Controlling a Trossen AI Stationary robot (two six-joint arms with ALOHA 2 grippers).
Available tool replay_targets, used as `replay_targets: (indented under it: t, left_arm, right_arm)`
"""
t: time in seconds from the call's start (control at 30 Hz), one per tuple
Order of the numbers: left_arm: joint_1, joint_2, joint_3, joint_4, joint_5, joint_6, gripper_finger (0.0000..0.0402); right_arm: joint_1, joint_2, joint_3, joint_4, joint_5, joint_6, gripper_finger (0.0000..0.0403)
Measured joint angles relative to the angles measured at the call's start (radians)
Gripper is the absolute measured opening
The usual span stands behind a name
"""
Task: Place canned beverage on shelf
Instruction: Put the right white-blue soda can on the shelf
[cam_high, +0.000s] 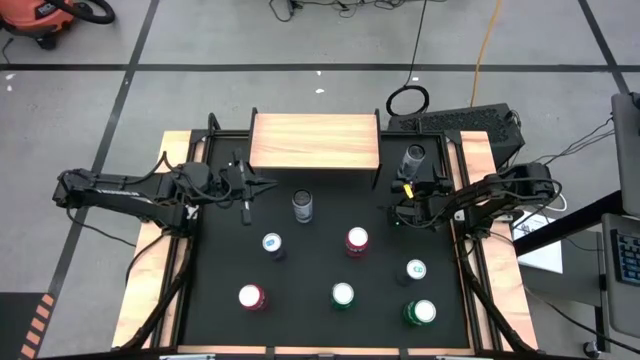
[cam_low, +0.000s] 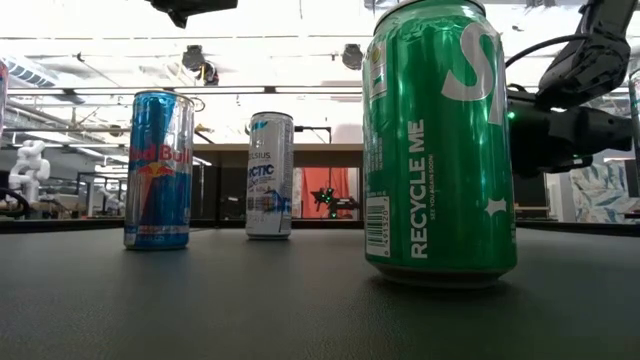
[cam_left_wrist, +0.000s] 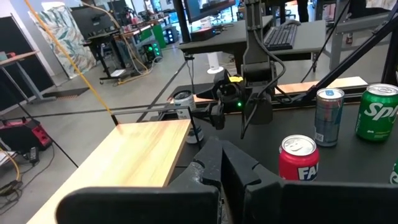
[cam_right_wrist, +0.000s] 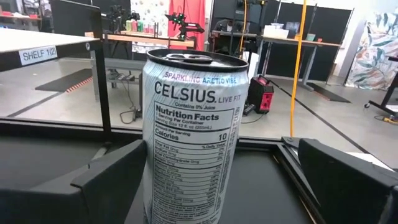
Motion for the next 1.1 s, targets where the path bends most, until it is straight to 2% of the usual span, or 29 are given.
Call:
replay_targets:
  t: [0.4, 0.93, 1.1]
  left_arm:
    - [0.0, 0.0, 0.0, 0.0, 0.0, 0.0, 0.0]
    - [-0.028, 0.0, 0.0, -0.001, 0.012, 0.026, 0.0]
    - [-0.029, 0.0, 0.0, -0.001, 0.013, 0.027, 0.0]
  right_arm:
    - [-0.041, 0.0, 0.0, 0.158, -0.045, -0.213, 0.04]
    - [-0.077, 0.0, 0.0, 0.17, -0.023, -0.171, 0.04]
    - [-0.068, 0.0, 0.0, 0.228, -0.022, -0.219, 0.04]
